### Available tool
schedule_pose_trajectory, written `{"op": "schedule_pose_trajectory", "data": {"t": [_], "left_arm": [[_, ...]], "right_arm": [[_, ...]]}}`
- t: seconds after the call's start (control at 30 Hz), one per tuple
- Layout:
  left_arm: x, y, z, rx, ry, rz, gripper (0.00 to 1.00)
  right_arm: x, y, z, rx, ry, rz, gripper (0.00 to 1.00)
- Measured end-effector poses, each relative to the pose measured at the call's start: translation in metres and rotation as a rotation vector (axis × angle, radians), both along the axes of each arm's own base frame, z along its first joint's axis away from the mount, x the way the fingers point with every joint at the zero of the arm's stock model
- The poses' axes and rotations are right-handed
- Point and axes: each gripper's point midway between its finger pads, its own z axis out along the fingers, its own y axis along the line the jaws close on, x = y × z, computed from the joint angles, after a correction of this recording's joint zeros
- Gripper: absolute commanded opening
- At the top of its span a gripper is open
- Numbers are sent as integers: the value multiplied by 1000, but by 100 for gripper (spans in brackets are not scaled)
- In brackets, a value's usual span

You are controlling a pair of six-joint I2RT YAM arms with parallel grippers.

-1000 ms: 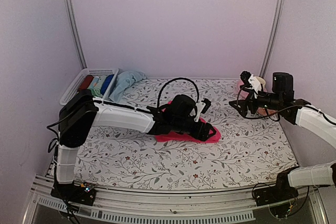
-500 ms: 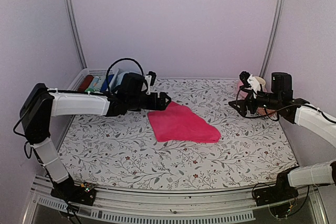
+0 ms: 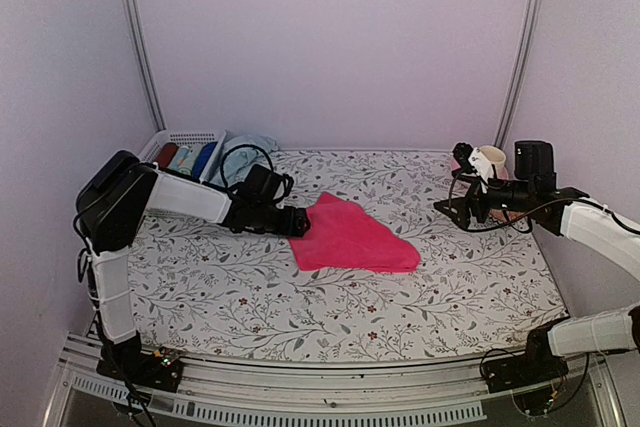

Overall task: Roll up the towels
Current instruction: Pick up the towel from the center of the board.

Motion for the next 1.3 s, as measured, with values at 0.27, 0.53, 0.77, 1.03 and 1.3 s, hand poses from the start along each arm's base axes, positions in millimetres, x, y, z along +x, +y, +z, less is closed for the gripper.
{"op": "schedule_pose_trajectory", "data": {"t": [0.27,0.53,0.77,1.03,1.3], "left_arm": [[6,-5,-15,5,26,0,70],[5,-8,-20,-3,39,7,11],[0,-13,-10,-25,43,14,0],[-4,-32,124,-200,-182,-1,0],[-40,-63,200,-284,-344,-140,0]], "right_arm": [[-5,5,-1,-3,1,37,99],[-11,11,-2,-2,0,78,98],[-40,44,-10,-26,-28,245,90],[-69,109,-44,-139,-57,412,86],[-68,150,-68,-287,-82,410,98]]}}
